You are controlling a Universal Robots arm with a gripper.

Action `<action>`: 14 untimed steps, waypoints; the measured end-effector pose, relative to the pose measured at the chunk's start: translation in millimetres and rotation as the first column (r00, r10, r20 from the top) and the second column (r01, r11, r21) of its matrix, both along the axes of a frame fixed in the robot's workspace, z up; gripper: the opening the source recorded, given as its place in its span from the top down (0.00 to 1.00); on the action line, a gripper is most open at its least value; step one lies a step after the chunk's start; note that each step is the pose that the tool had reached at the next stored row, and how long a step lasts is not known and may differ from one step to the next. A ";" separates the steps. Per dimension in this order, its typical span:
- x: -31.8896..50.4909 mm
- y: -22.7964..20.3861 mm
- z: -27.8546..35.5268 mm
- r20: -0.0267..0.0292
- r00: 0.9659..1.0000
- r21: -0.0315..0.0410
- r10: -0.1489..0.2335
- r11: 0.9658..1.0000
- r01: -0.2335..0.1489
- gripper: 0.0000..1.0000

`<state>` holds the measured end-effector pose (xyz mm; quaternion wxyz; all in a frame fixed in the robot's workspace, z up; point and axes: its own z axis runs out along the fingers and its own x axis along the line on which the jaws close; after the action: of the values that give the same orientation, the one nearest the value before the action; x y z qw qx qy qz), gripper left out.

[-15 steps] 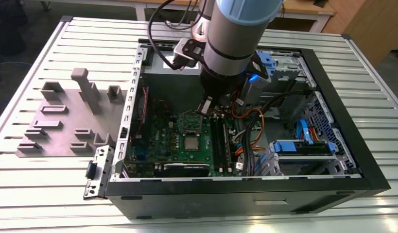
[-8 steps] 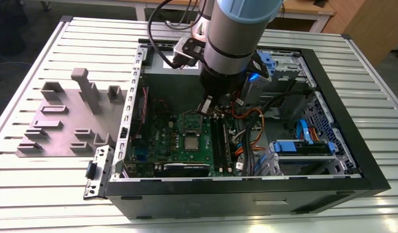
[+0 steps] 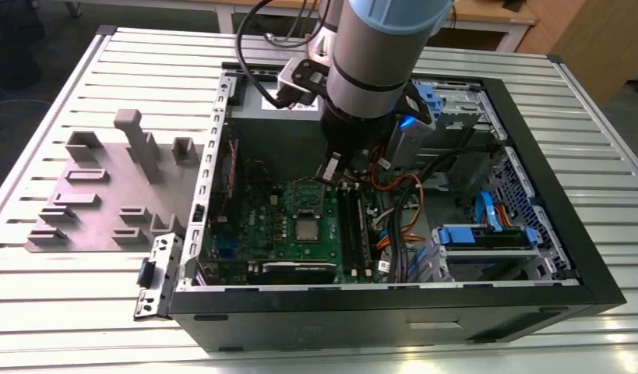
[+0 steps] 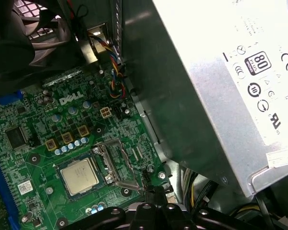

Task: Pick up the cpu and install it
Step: 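Close the cpu cover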

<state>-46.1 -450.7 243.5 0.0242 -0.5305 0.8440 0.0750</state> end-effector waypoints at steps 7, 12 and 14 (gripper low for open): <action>-1.2 -1.2 1.8 0.000 1.000 -0.003 0.000 1.000 0.000 0.89; -1.4 -1.3 3.0 0.000 1.000 -0.004 0.000 1.000 0.000 0.89; -1.4 -1.3 3.4 0.000 1.000 -0.004 0.001 1.000 -0.001 0.89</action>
<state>-47.5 -452.0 246.9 0.0232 -0.5310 0.8439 0.0734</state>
